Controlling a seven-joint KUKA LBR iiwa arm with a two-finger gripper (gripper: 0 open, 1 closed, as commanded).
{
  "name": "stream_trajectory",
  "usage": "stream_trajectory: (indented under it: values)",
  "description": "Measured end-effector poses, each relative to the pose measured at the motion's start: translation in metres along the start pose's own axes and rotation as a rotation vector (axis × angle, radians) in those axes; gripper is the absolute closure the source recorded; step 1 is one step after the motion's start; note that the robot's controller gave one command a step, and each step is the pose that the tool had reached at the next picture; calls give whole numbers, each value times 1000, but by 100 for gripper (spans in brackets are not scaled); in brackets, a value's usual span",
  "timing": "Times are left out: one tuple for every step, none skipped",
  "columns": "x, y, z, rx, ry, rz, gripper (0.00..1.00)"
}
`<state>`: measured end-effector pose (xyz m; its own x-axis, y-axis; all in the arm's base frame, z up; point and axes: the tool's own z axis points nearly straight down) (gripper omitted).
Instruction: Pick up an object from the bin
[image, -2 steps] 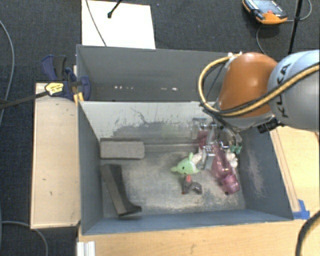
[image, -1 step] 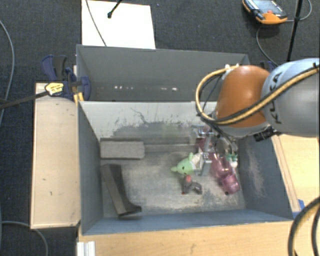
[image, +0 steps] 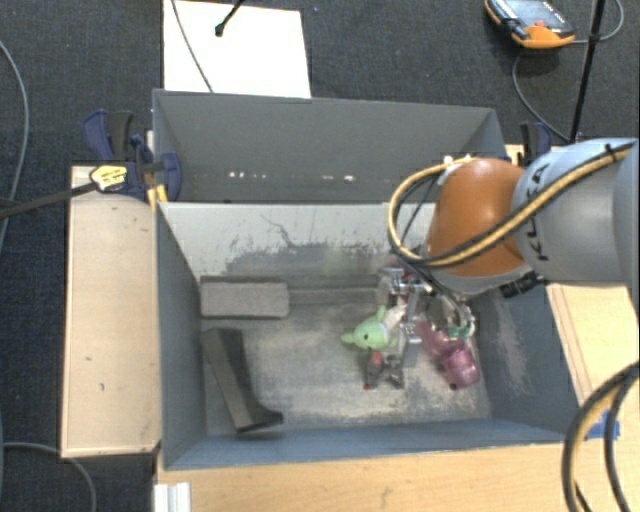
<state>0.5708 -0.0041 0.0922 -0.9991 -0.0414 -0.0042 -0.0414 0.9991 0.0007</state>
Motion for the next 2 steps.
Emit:
stream_trajectory:
  values:
    - [-3,0,17,-1,-2,48,0]
    - [12,14,20,-1,-1,316,100]
